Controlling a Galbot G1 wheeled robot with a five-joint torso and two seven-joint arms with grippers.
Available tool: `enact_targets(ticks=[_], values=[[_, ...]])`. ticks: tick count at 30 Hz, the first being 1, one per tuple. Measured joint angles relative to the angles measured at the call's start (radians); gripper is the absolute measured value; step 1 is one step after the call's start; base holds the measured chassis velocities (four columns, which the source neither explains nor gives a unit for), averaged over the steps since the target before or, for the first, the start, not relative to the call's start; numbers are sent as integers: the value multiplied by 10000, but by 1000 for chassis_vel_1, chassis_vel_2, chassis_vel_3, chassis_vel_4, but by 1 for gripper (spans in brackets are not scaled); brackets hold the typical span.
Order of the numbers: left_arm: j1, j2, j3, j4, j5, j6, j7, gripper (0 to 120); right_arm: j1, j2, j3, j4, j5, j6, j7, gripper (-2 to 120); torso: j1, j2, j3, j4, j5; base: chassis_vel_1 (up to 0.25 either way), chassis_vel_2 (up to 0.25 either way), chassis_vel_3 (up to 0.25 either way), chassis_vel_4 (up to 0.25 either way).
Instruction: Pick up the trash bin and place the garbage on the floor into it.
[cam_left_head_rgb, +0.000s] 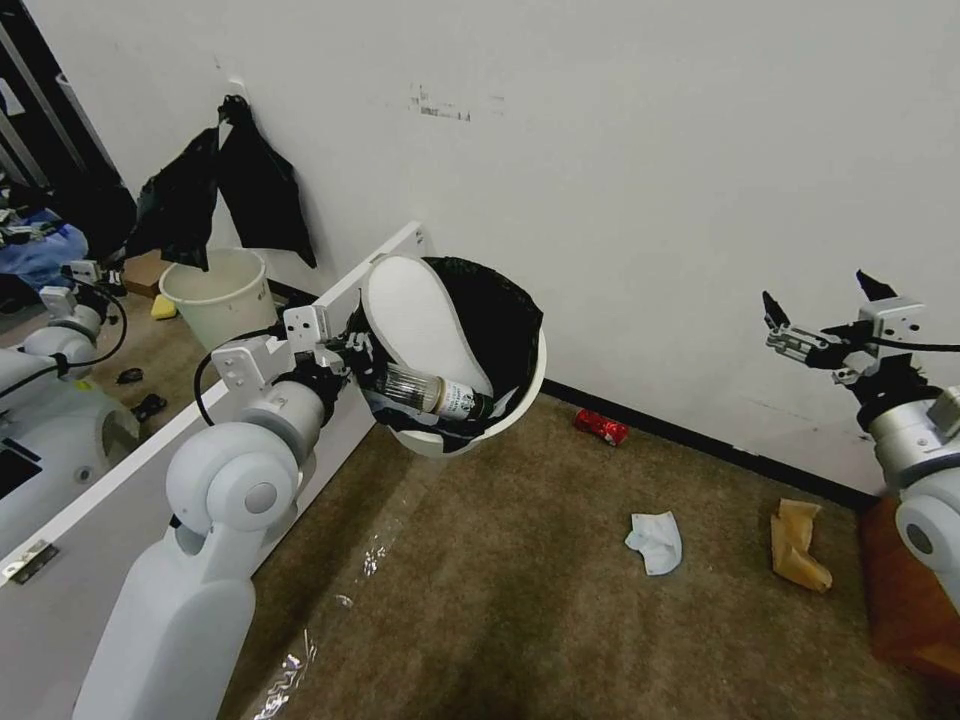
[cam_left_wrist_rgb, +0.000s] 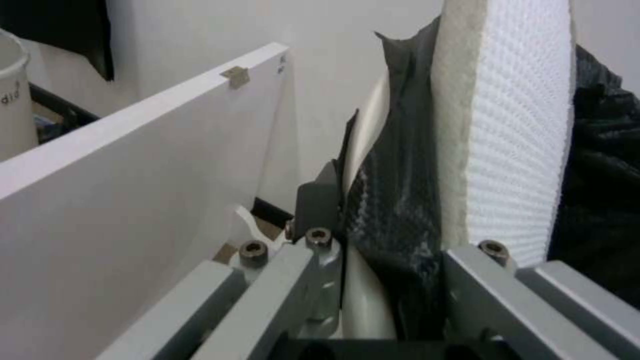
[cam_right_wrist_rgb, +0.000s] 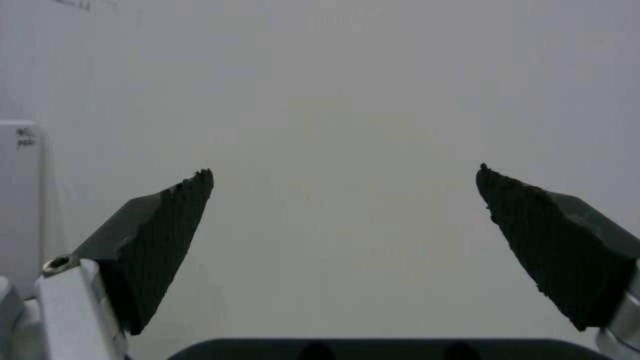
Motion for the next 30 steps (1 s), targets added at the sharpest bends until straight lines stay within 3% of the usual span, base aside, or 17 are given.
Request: enact_targets(ticks=[5, 30], values=[[-20, -46, 32, 50, 28, -5, 1, 4, -10, 6, 9, -27, 0, 151, -30, 100, 2, -1, 5, 3, -1, -132, 129, 142, -101], [-90, -99, 76, 155, 49, -17, 11, 4, 55, -15, -31, -143, -59, 107, -154, 100, 0, 0, 0, 1, 1, -22, 20, 22, -20]])
